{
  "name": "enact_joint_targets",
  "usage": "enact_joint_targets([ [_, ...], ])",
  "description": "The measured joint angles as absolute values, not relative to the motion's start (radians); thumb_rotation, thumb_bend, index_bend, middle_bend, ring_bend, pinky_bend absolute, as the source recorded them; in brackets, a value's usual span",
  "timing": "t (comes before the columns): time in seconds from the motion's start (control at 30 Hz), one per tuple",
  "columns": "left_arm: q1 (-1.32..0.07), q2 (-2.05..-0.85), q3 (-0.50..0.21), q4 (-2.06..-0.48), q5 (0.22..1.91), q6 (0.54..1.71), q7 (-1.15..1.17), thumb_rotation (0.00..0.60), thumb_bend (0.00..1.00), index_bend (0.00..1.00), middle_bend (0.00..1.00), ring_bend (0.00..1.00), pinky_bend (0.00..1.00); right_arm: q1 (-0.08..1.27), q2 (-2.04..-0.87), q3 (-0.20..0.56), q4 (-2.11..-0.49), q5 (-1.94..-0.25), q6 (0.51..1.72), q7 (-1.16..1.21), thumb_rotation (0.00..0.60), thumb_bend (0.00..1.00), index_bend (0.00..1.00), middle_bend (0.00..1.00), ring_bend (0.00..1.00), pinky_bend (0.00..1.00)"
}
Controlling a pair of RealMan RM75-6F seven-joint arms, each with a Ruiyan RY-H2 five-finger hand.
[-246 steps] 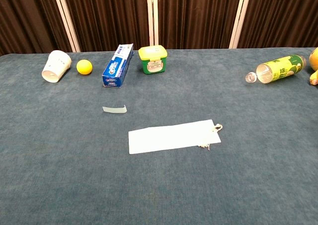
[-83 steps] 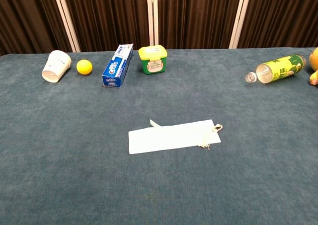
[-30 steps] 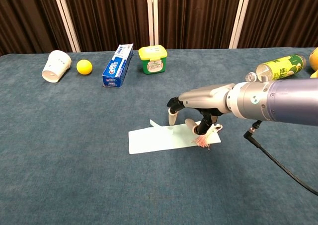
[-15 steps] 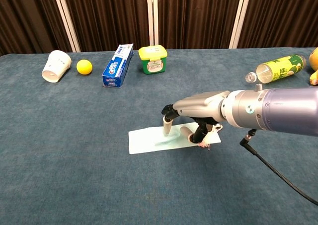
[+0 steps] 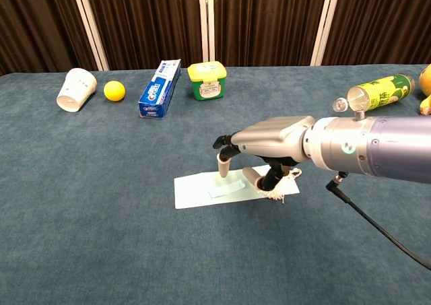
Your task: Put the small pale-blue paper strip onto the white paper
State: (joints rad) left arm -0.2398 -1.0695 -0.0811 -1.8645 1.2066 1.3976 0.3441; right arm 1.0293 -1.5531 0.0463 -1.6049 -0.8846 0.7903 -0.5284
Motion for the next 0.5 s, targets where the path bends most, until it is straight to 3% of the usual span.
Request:
enact_joint_targets([
  [0.5,-0.236,-1.067,-0.087,-1.867,1.209,1.391,0.341,0.600,0.00,0.00,0.00,0.00,0.00,1.012,-1.594,0.018,-1.531,-0.912,0.807,-0.552,0.600,0.70,0.32,0.00,0.00,0.00],
])
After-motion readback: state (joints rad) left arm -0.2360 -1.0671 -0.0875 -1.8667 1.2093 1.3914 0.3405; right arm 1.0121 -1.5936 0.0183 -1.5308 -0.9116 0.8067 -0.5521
